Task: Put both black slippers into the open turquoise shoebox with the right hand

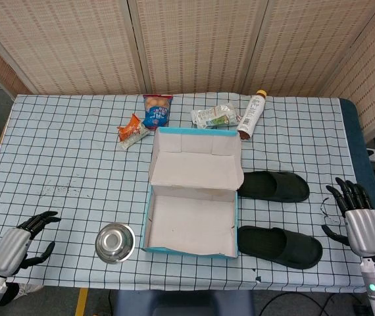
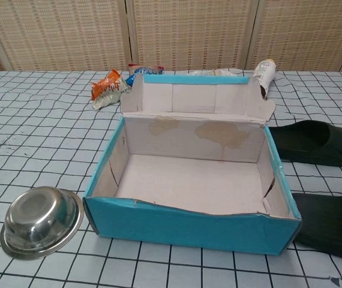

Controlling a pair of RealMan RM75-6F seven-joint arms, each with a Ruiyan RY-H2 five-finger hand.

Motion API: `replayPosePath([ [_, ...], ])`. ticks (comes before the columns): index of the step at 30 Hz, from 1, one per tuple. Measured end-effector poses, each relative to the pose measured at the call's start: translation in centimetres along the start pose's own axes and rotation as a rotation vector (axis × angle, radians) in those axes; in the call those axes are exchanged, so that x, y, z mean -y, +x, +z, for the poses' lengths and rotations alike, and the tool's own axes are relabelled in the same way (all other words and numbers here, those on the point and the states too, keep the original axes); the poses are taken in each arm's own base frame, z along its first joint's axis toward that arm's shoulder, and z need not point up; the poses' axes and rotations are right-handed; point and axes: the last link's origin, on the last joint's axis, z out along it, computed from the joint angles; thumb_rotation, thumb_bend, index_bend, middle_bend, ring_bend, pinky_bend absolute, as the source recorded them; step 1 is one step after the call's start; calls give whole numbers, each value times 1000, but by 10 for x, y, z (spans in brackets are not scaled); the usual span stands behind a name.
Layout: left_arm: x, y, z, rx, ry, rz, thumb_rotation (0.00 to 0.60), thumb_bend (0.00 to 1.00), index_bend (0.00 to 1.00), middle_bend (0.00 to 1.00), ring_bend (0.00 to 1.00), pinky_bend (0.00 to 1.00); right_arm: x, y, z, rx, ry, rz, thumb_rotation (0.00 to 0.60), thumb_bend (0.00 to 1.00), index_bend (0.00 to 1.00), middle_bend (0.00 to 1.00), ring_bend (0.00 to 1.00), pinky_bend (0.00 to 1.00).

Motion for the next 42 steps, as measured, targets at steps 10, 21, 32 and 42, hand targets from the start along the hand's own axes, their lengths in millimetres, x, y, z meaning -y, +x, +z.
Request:
replayPosePath([
  [10,17,4,4,-105,176,222,600,426,283,168,200,409,5,1,-11,86,-2,-43,600,72,149,53,0,144],
  [21,18,4,4,-90,206,183,600,426,304,160,200,412,20,-18,-33,218,111,-69,600,38,130,161,44,142],
  [32,23,5,4,-86,237,168,600,426,307,148,200,419,23,-49,-33,383,110,-72,600,0,43,152,3,76],
  [42,21,7,4,-85,237,160,600,425,307,146,200,419,21,-71,-31,486,97,-28,600,0,30,144,0,70],
])
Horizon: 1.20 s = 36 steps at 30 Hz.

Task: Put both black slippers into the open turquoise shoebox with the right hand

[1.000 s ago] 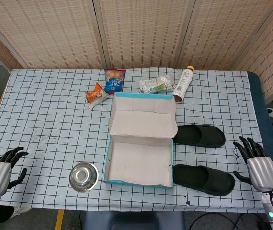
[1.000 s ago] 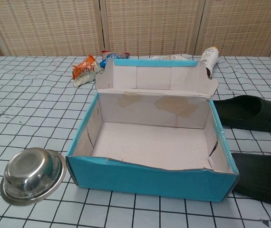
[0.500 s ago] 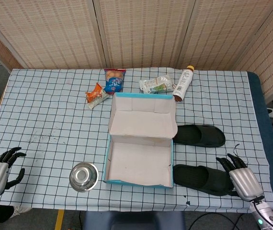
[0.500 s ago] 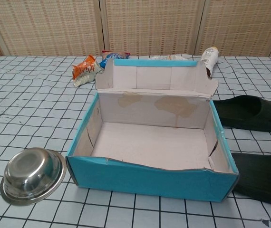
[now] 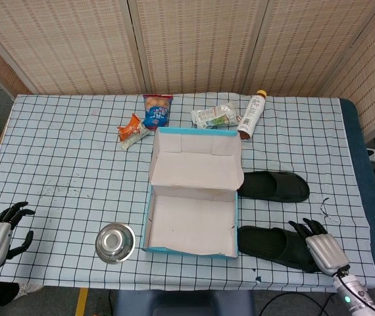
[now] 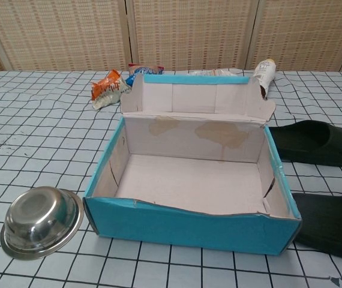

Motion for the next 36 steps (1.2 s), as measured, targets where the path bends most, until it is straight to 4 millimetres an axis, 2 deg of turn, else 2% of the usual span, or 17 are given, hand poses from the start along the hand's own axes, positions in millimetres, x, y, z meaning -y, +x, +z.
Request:
replayPosePath([
  [8,2,-2,1,16,9,1,600,424,307,146,200,419,-5,-15,11,74,-26,-17,600,0,32,145,0,70],
  [11,2,-2,2,19,12,-3,600,425,307,147,201,419,-6,-18,13,97,-29,-23,600,0,66,151,11,70],
  [14,2,-2,2,22,12,-1,600,427,307,147,201,420,-5,-19,14,85,-32,-23,600,0,244,284,144,99],
  [18,2,-3,3,26,18,-3,600,427,307,146,202,420,-4,-16,16,29,-37,-12,600,0,508,499,371,213],
  [22,3,-3,3,32,19,3,600,426,307,147,202,420,-3,-11,16,-47,-35,6,600,0,629,594,479,317],
  [26,2,-3,3,35,20,-1,600,427,307,146,202,420,-3,-6,13,-117,-38,18,600,0,673,628,515,349],
  [31,3,-2,2,31,23,-5,600,427,307,147,202,420,-2,4,7,-162,-49,4,600,0,677,631,517,354],
  [36,4,0,2,28,29,-13,600,427,307,147,203,421,-1,23,-9,-204,-92,-46,600,0,679,630,517,361],
])
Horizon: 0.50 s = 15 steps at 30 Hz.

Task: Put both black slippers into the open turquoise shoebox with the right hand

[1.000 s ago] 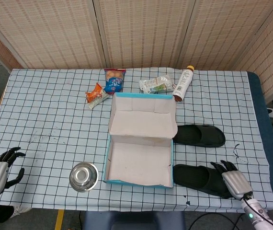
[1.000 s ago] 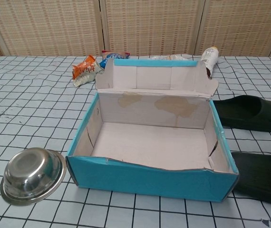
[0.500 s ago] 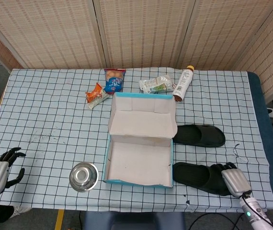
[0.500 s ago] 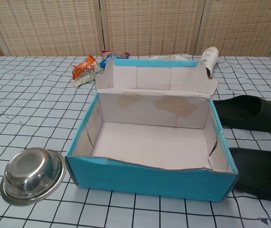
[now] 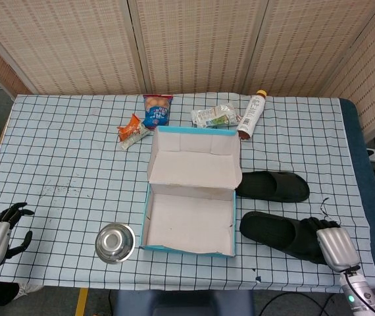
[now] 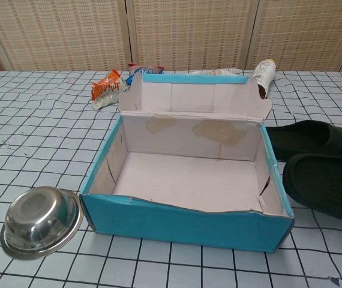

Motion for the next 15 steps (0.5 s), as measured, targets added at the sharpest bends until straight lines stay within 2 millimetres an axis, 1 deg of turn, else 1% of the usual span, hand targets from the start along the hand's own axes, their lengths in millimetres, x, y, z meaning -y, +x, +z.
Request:
replayPosePath([
  [4,0,2,-1,-7,2,-12,600,427,307,148,203,421,-2,31,-16,-84,-49,-31,600,0,680,631,517,369],
  [6,0,4,-1,-12,2,-13,600,427,307,147,203,421,-1,45,-23,-124,-56,-43,600,0,680,631,517,409],
  [8,0,4,-1,-14,4,-15,600,427,308,147,203,422,5,58,-27,-160,-46,-46,600,0,680,631,517,462],
  [12,0,3,-1,-9,5,-8,600,427,308,147,203,421,26,75,-27,-190,19,-26,600,0,680,631,517,474],
  [15,0,2,-1,-5,7,-4,600,427,308,147,203,421,48,85,-15,-214,95,-14,600,0,680,631,517,475],
])
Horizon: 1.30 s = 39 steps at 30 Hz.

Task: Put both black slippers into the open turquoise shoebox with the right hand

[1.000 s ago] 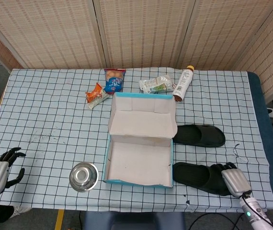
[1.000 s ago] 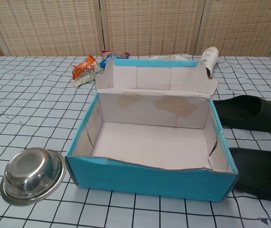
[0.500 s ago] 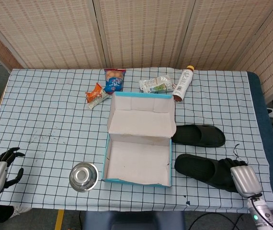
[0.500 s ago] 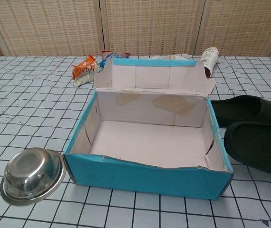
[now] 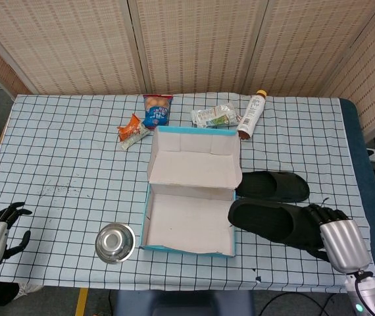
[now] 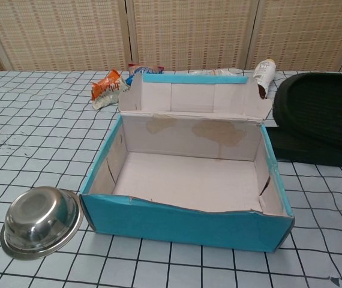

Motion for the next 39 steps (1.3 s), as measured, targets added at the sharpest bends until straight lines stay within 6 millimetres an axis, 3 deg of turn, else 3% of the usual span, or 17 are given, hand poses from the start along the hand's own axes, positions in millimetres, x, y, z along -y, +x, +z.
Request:
replayPosePath([
  [10,1,-1,0,16,3,9,600,428,308,148,203,422,85,-7,53,53,175,17,600,0,680,631,517,475],
  [17,0,0,-1,18,-3,2,600,427,308,148,203,423,147,-33,78,169,228,78,600,0,680,630,517,475],
  [20,1,-1,-1,22,2,6,600,426,308,148,203,423,164,-45,86,201,249,109,600,0,680,630,517,475],
  [26,2,-2,0,32,6,8,600,426,308,148,203,423,177,-62,97,187,266,117,600,0,680,630,517,476],
  [39,1,-3,0,37,4,17,600,427,308,148,203,423,178,-85,101,205,294,130,600,0,681,634,525,482],
])
